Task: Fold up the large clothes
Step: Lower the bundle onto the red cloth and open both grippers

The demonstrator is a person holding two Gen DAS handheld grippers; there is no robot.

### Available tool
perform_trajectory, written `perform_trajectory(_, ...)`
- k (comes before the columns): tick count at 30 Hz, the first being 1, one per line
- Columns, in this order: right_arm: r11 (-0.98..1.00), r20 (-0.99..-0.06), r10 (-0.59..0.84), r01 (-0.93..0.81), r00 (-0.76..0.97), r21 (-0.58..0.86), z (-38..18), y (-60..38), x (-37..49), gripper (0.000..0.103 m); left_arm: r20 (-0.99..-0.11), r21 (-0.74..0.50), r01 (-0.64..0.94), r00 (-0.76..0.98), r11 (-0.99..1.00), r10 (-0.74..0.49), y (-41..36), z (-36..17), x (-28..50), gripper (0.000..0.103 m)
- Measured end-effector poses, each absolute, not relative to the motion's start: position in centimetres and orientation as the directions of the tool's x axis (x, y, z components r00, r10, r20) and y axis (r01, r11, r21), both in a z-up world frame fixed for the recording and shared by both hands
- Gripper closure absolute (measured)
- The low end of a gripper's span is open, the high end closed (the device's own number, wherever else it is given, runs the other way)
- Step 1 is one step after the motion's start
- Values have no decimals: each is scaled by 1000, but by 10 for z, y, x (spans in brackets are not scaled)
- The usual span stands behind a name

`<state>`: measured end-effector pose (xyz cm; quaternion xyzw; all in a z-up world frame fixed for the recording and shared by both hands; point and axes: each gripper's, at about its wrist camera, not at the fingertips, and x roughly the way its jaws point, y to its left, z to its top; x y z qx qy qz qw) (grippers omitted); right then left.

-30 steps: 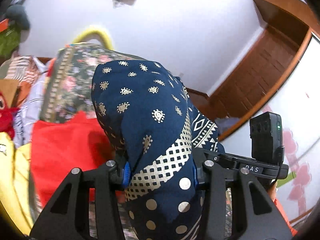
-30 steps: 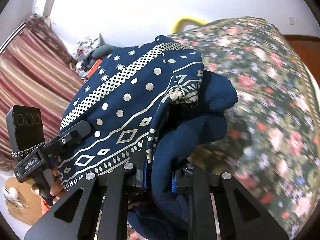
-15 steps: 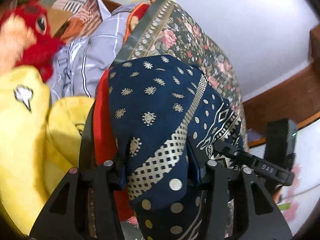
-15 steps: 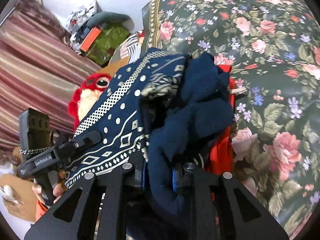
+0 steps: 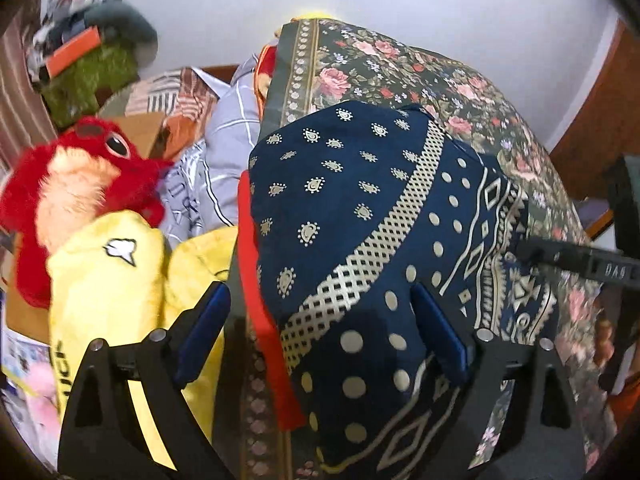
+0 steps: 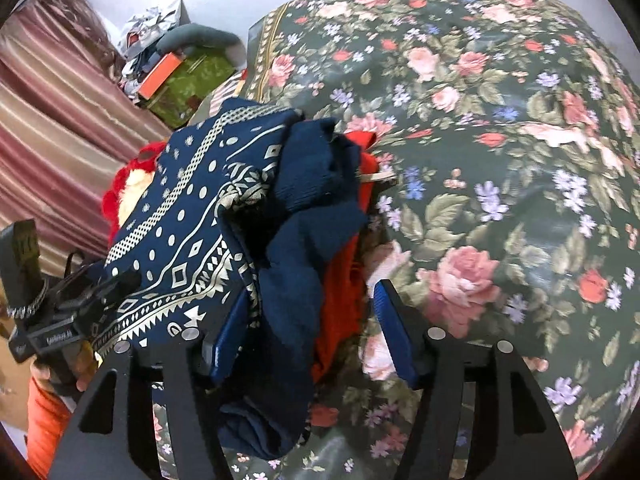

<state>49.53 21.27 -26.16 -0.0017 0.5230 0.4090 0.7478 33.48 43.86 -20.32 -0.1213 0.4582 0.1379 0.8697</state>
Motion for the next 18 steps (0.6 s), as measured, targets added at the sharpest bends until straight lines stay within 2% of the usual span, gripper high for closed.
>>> perform_trajectory(4,804,-836,460,-541,300,248,-244,199,488,47,-837,-92,-393,528,915,143,435,-194,313,11)
perform_trajectory(7,742,-783,584,-533,214,407,-229,189,480,47,-841,-107,-372,528,922,115,424,-190,296,11)
perform_trajectory(8,727,-773,598,-548,211,414,-222,191,473,47,-844,-100,-361,524,927,113,418,-189,291,11)
perform_trajectory(13,655,-771,603,-679,206,331,-203,218,428,47,-859,-20,-317,492,948,146,392,-192,279,11)
perform_trajectory(18,640,-823,530,-733,204,230,-223,236,406,47,-860,55,-289,473,956,192,370,-196,266,11)
